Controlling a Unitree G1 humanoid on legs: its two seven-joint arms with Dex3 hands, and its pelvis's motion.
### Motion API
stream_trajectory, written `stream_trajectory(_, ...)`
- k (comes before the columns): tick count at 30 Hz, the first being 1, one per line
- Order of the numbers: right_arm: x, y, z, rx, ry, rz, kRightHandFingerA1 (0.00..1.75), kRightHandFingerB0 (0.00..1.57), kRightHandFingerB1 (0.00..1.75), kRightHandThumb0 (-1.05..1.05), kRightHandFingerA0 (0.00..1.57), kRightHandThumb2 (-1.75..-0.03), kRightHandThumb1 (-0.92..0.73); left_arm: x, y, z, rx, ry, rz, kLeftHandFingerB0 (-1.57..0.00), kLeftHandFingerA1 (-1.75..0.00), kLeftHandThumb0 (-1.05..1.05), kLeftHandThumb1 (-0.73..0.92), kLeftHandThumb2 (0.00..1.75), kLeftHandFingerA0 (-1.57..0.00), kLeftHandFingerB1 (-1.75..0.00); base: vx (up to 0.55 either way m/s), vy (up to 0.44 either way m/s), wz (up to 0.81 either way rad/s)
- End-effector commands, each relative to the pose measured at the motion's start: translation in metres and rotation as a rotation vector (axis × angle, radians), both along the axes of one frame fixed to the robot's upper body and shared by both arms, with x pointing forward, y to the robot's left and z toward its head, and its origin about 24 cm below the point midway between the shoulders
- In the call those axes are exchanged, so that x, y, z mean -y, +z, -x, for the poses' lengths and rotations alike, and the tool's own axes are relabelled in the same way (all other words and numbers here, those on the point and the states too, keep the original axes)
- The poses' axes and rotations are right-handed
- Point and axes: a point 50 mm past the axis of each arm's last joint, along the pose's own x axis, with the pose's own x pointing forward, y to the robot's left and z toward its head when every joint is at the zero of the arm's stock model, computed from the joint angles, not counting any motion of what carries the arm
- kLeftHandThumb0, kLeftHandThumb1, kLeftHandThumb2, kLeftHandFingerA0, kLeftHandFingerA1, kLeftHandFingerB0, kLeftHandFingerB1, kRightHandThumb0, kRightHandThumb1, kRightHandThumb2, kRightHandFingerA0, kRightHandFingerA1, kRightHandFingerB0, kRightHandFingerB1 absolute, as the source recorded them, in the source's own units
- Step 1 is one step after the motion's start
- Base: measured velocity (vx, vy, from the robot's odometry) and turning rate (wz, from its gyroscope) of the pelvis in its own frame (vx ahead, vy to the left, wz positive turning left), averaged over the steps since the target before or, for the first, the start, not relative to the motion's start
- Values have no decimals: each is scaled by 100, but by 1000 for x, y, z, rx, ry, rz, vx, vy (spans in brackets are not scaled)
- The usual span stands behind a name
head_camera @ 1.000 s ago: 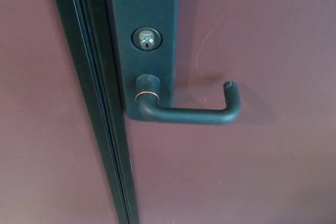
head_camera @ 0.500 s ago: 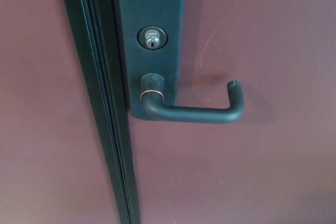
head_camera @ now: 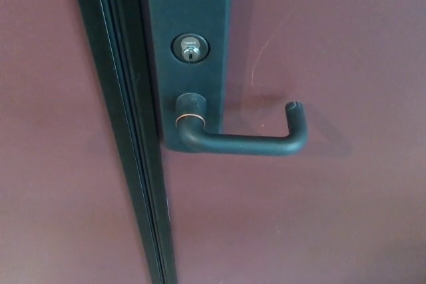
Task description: The robot walks towards the door handle and put its right hand on it and twist the handle
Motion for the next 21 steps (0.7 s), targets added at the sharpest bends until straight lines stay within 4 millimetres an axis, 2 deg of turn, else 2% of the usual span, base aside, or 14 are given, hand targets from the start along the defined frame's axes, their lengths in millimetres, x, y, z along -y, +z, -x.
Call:
stream_trajectory(1, 9, 62, -3, 272, -37, -28, 48, 42, 41, -30, 54, -56, -56, -4, 2, 0, -8, -22, -5, -51, -45, -25, 59, 58, -63, -41, 0, 0, 0)
stream_trajectory(3, 9, 79, -7, 330, -22, -9, 48, 41, 41, -32, 54, -56, -56, -4, 3, 1, -10, -27, -9, -52, -45, -25, 59, 57, -64, -41, 0, 0, 0)
stream_trajectory(6, 8, 81, -7, 326, -24, -15, 48, 41, 41, -32, 54, -56, -56, -4, 3, 1, -10, -27, -9, -52, -45, -25, 59, 57, -64, -41, 0, 0, 0)
stream_trajectory(7, 6, 104, -12, 403, 36, 40, 52, 46, 43, -36, 56, -55, -54, -4, 2, 0, -7, -23, -2, -51, -46, -24, 59, 58, -64, -41, 0, 0, 0)
stream_trajectory(8, 4, 114, -14, 436, 63, 62, 52, 46, 43, -36, 56, -55, -54, -4, 2, 0, -6, -22, 1, -51, -46, -24, 59, 58, -64, -41, 0, 0, 0)
stream_trajectory(9, 1, 128, -22, 487, 117, 104, 62, 43, 54, -45, 53, -75, -44, -4, 3, -3, 5, -9, 5, -51, -46, -24, 59, 58, -64, -41, 0, 0, 0)
stream_trajectory(13, -1, 135, -25, 503, 141, 117, 64, 43, 54, -47, 54, -75, -43, -4, 3, -4, 4, -15, 1, -52, -46, -24, 59, 58, -65, -41, 0, 0, 0)
stream_trajectory(14, -11, 156, -35, 557, 241, 173, 67, 39, 55, -52, 54, -78, -41, -4, 4, -5, 10, -21, -2, -52, -46, -25, 59, 58, -65, -41, 0, 0, 0)
stream_trajectory(15, -15, 163, -39, 573, 283, 189, 67, 39, 54, -54, 53, -77, -41, -4, 4, -6, 5, -28, -2, -51, -46, -25, 59, 58, -65, -41, 0, 0, 0)
stream_trajectory(19, -21, 171, -49, 591, 336, 197, 66, 38, 54, -57, 51, -78, -40, -5, 4, -7, 4, -37, -9, -51, -45, -26, 60, 58, -64, -41, 0, 0, 0)
stream_trajectory(20, -27, 177, -58, 598, 383, 229, 60, 43, 44, -56, 55, -55, -50, -4, 4, -7, 1, -33, -6, -51, -46, -26, 60, 58, -66, -41, 0, 0, 0)
stream_trajectory(21, -31, 182, -63, 597, 415, 250, 59, 43, 44, -56, 55, -55, -49, -4, 4, -7, 1, -30, -5, -51, -46, -26, 60, 58, -66, -41, 0, 0, 0)
